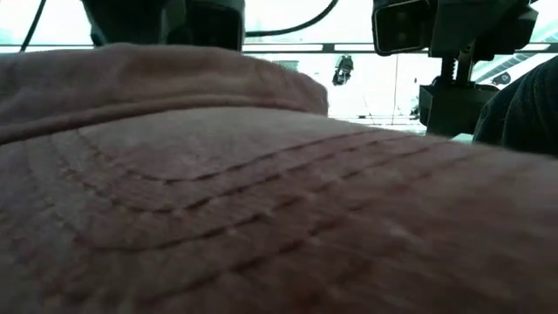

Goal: Pick & Place hat
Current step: Put the top pink cap into the blue bin

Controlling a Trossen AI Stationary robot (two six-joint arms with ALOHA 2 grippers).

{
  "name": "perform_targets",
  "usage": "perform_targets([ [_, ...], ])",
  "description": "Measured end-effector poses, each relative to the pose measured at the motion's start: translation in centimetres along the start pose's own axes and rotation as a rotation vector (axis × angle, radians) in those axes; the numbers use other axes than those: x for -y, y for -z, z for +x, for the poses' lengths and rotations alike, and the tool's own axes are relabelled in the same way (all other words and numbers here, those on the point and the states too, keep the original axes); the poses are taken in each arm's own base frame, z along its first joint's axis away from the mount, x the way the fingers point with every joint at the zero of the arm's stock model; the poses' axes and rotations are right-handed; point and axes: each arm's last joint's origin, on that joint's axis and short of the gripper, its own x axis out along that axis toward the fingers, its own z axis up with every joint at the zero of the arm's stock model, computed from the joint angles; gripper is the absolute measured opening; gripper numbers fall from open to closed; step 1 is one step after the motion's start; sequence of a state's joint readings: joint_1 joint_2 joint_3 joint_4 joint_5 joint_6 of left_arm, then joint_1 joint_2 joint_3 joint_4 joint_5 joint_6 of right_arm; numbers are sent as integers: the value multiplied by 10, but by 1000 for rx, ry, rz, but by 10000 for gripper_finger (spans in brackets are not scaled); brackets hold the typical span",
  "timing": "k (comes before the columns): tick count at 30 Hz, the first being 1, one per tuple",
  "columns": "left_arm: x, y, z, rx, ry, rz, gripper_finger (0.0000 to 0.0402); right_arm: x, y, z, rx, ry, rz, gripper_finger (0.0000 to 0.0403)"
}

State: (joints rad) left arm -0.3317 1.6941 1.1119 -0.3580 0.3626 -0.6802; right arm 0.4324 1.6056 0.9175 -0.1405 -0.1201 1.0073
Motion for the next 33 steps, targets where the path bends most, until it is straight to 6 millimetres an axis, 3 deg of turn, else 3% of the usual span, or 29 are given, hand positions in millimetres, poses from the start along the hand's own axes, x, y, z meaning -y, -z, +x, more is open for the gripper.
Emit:
perform_targets([
  [6,8,-3,5,-4,8,50,148,-6,-3,3,14,-7,-34,309],
  [15,20,-9,-11,82,78,131,10,-13,0,-4,24,-28,-93,283],
  [23,43,-23,-45,143,390,194,3,-20,4,-10,16,-45,-154,256],
  [33,52,-45,-78,261,650,215,1,-33,-3,-22,-25,13,-231,244],
])
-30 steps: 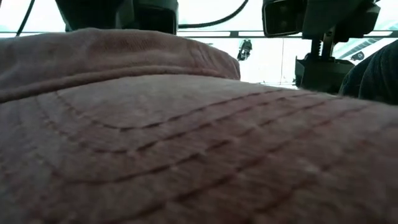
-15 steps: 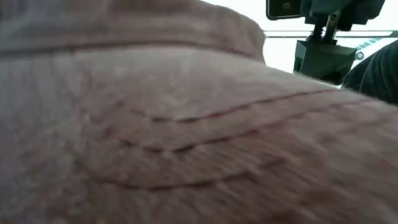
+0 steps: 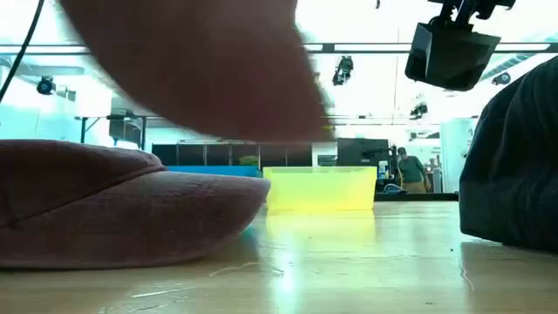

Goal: Pick & Place hat
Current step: Put the top pink cap into the blue bin

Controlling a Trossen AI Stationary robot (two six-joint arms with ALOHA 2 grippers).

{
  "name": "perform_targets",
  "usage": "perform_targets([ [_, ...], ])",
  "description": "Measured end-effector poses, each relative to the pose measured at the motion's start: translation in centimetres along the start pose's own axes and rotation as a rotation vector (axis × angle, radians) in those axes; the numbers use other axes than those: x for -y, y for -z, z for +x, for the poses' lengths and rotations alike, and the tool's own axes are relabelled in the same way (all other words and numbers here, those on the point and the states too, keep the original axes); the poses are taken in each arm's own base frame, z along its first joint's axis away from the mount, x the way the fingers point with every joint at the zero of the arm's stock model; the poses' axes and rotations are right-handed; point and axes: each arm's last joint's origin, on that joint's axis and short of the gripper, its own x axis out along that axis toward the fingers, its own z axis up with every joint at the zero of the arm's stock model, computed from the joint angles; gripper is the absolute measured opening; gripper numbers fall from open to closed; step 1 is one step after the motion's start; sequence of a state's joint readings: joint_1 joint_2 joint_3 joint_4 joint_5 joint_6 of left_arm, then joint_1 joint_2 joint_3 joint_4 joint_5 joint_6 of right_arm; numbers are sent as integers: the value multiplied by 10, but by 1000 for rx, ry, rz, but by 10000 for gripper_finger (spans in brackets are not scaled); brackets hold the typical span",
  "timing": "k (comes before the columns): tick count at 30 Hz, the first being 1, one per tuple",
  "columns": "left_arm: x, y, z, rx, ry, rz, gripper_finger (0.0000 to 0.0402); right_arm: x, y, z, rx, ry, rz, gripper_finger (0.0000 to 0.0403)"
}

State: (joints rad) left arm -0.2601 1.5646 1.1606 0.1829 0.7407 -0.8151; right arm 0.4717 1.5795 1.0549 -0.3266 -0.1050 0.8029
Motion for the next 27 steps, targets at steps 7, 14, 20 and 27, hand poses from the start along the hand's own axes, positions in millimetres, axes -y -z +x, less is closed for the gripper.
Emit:
perform_targets([
  [7,-8,-6,-8,31,-39,-20,1,-10,-8,-8,14,-1,-19,244],
  [14,-30,14,-32,-46,-475,-48,0,-8,-8,-14,1,118,-69,244],
  [20,-5,-8,-53,-12,-879,136,0,-3,-11,-23,-3,246,-112,244],
  [27,63,-31,-30,-129,-921,617,0,-4,-15,-39,89,371,-129,244],
])
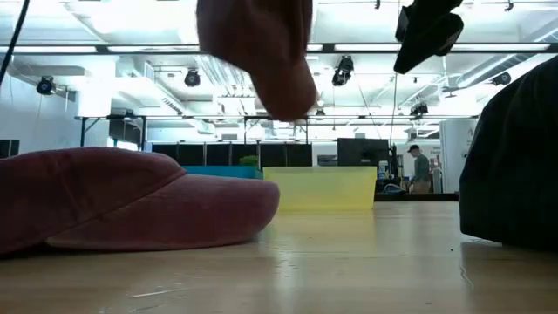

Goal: Pick & Place hat
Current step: Put the top pink cap into the blue bin

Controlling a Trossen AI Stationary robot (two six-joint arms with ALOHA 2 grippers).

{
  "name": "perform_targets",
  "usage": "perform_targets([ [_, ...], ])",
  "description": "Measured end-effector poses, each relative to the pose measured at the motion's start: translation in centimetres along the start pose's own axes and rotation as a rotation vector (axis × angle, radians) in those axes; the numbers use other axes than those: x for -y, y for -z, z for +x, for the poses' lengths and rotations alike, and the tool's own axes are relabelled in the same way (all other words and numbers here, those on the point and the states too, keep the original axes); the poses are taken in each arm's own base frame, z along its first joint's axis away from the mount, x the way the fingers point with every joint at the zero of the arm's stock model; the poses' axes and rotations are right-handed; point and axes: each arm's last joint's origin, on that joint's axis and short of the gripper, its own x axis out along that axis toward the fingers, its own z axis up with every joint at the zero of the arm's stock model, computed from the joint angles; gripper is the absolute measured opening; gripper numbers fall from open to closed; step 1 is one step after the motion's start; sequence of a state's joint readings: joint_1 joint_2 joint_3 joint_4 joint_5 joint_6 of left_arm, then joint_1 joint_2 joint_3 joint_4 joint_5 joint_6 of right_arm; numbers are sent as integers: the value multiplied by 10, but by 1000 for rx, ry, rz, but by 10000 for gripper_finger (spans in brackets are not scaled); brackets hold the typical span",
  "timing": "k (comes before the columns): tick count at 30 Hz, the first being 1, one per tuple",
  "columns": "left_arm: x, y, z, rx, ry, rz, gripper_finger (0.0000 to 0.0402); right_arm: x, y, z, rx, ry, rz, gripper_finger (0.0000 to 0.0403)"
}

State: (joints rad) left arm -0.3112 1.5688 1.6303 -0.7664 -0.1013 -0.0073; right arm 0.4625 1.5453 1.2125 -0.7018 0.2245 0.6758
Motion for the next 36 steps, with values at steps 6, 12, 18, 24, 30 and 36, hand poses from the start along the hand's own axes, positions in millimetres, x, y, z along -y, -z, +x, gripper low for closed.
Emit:
perform_targets([
  [6,29,49,48,-450,46,233,0,9,-1,-12,43,57,11,244],
  [12,72,94,91,-665,-10,608,0,17,-7,-9,7,5,75,244],
  [18,117,123,100,-682,-174,935,0,21,-4,4,9,-37,63,244],
  [24,143,148,95,-672,-247,1054,0,46,1,33,-22,-123,449,244],
  [30,155,164,95,-658,-247,1055,0,82,5,63,-1,-284,874,244],
  [36,152,180,100,-684,-246,1069,0,113,9,81,77,-385,1109,244],
])
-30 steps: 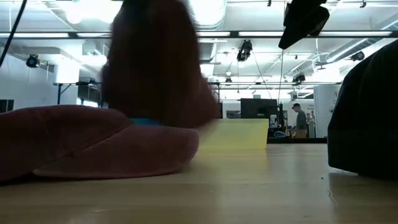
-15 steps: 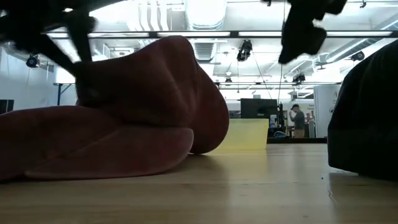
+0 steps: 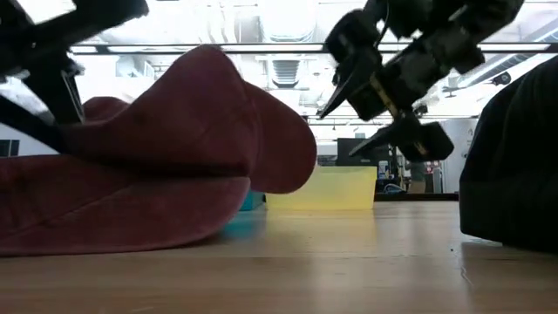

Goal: Pick & Place hat
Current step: Put the top pink cap into the blue bin

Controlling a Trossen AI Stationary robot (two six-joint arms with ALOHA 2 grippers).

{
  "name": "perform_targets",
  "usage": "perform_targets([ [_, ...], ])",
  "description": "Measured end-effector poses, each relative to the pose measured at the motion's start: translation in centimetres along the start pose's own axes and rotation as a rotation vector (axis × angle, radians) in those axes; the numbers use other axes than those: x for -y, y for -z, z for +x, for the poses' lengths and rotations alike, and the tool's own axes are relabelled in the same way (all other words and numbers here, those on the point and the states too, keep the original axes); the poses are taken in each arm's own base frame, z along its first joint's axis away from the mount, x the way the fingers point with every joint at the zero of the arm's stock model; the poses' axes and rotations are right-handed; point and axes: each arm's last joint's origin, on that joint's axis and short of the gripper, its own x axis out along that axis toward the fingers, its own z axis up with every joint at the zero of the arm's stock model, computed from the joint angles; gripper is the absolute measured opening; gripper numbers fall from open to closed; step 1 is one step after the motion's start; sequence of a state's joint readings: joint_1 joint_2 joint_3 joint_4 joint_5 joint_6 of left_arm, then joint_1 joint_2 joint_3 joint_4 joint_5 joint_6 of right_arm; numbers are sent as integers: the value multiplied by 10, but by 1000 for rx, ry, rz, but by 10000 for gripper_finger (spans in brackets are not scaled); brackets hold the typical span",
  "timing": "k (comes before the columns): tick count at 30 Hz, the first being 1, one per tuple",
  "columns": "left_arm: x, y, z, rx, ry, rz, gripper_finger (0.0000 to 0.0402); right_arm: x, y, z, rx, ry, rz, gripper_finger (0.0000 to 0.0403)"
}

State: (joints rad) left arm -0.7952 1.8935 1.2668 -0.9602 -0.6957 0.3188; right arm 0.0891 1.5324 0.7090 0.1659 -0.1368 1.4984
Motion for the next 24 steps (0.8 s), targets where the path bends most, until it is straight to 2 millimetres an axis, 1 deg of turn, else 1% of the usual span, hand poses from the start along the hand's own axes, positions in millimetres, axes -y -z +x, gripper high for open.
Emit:
perform_targets([
  [3,5,2,5,-7,4,11,0,7,-9,4,4,18,52,244],
  [7,7,2,9,2,-2,14,0,7,-15,16,-28,-9,60,244],
  [12,6,-1,12,28,-14,-17,0,2,-22,42,-44,-54,56,244],
  [16,11,2,17,18,-16,-18,0,4,-27,67,-121,-42,59,244],
  [19,14,4,19,3,-11,-23,0,2,-29,83,-168,-39,18,244],
  [21,13,4,18,2,-11,-53,0,1,-30,89,-190,-39,-9,237],
  [24,8,2,12,7,-11,-149,0,0,-30,95,-200,-37,-48,207],
])
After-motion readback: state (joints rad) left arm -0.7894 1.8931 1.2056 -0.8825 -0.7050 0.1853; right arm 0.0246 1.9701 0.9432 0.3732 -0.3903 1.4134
